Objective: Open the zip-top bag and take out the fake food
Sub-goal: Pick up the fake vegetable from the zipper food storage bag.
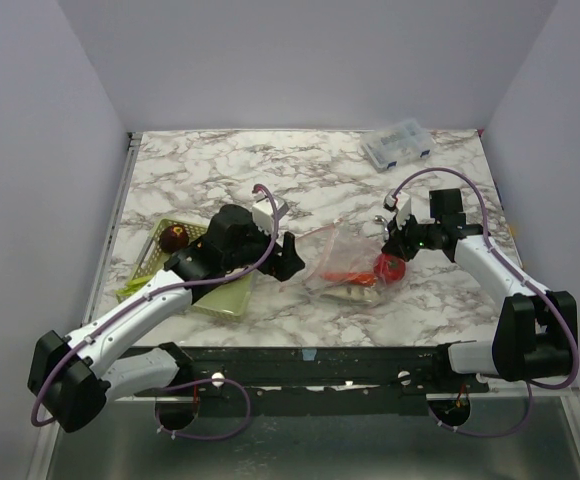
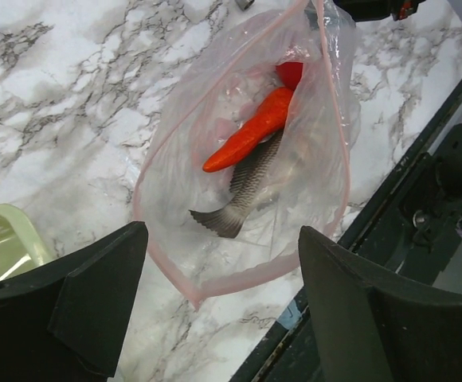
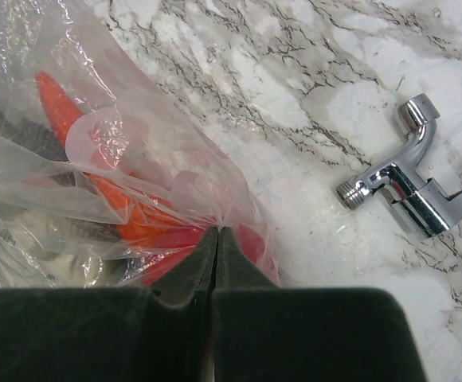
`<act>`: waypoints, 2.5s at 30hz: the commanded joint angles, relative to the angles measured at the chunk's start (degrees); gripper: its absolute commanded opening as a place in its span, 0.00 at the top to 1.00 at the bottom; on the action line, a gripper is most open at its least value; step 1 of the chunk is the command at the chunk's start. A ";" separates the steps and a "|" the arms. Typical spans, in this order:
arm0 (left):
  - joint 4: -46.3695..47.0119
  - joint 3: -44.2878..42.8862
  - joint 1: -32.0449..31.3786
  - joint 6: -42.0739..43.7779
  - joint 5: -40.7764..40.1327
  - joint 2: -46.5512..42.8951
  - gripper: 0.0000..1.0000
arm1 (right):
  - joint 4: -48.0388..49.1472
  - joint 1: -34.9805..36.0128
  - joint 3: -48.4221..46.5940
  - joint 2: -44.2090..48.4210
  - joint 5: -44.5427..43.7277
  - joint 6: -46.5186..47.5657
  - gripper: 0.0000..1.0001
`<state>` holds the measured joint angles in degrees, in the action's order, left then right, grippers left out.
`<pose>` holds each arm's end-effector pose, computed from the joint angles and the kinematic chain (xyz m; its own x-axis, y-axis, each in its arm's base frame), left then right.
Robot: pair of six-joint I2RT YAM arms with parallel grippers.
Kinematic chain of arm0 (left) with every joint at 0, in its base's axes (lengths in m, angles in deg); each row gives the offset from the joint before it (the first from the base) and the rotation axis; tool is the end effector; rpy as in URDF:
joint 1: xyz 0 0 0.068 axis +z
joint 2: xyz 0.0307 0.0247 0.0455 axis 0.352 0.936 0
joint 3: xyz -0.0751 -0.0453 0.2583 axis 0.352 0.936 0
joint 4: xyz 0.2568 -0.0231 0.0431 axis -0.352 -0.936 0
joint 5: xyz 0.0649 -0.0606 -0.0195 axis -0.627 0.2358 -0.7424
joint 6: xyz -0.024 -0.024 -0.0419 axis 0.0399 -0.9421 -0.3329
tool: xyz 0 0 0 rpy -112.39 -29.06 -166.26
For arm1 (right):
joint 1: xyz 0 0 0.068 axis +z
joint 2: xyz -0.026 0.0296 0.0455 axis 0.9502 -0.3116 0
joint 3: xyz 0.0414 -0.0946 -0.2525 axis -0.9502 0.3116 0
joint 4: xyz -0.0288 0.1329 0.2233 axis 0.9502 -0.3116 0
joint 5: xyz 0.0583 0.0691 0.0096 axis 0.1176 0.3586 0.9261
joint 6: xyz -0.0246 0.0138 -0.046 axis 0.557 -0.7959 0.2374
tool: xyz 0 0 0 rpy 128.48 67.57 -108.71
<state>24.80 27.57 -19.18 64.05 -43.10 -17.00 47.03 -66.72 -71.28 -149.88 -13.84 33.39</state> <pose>0.1779 -0.1618 0.2910 -0.6022 0.0987 -0.7922 0.6516 0.6342 -0.4162 0.2596 0.0449 0.2171 -0.4402 -0.4759 -0.7615 -0.7960 0.5992 0.0857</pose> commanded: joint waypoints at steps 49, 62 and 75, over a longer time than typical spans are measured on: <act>1.03 -15.09 -8.84 8.09 -6.25 32.74 0.65 | -3.25 -0.38 -0.88 -1.64 3.53 1.80 0.99; 6.79 -11.56 -8.82 8.68 -4.11 33.24 0.64 | -6.73 -0.38 -0.31 1.87 14.67 5.94 0.58; 8.33 -11.64 -8.81 8.44 -0.91 35.98 0.62 | -4.67 1.24 0.79 0.20 13.29 5.49 0.39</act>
<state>31.43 15.53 -27.53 72.21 -46.50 17.82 41.48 -66.28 -71.28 -149.31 -0.16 38.97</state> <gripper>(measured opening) 0.375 0.602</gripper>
